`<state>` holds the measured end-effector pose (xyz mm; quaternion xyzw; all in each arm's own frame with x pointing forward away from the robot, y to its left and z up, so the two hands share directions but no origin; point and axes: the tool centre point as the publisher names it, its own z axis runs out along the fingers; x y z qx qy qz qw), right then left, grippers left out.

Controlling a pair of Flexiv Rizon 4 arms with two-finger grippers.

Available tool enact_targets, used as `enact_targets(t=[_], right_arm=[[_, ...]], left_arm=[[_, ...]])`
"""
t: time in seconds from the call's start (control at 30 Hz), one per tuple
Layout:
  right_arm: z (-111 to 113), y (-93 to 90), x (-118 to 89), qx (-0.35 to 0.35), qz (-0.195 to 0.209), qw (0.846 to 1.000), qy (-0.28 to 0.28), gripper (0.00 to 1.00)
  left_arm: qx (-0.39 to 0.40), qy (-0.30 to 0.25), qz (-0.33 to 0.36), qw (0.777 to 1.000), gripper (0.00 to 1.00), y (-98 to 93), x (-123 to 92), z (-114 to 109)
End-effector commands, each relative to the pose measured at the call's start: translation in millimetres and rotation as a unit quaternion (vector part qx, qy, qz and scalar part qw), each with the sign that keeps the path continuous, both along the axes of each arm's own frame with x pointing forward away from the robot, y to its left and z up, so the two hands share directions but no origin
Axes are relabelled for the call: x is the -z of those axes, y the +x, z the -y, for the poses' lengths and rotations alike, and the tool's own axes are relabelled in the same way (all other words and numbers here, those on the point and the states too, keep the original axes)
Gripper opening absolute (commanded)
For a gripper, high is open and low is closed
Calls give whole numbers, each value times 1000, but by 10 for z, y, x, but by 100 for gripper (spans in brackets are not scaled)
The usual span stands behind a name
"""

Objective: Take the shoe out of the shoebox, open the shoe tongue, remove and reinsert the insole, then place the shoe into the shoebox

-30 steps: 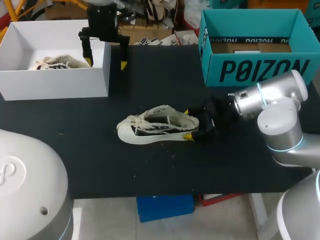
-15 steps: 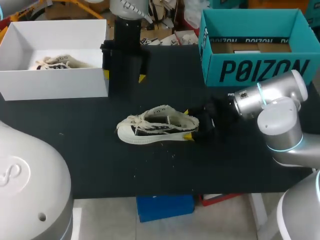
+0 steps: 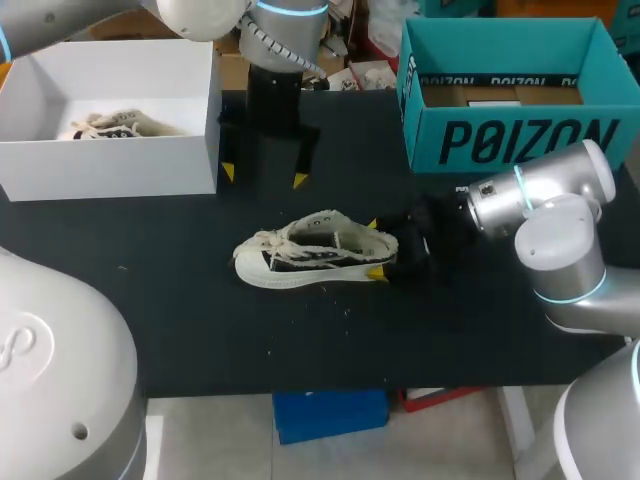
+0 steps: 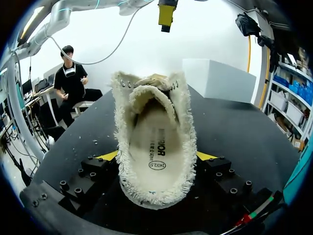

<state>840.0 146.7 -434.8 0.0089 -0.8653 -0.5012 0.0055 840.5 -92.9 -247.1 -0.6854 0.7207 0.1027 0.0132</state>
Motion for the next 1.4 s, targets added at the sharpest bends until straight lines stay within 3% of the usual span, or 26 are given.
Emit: enact_targets(t=[0.03,0.27,0.6,1.07,1.4], right_arm=[[-33,7,77,1,0,1000,0,0],[-33,7,77,1,0,1000,0,0],[-33,7,77,1,0,1000,0,0],[-33,7,77,1,0,1000,0,0],[-33,7,77,1,0,1000,0,0]], left_arm=[[0,-2,3,1000,100,-13,4,-16],[-1,-2,23,1000,100,-10,3,13],[7,43,63,997,100,-214,228,356],[37,43,33,998,100,-300,538,759],[58,78,18,995,100,-295,792,962]])
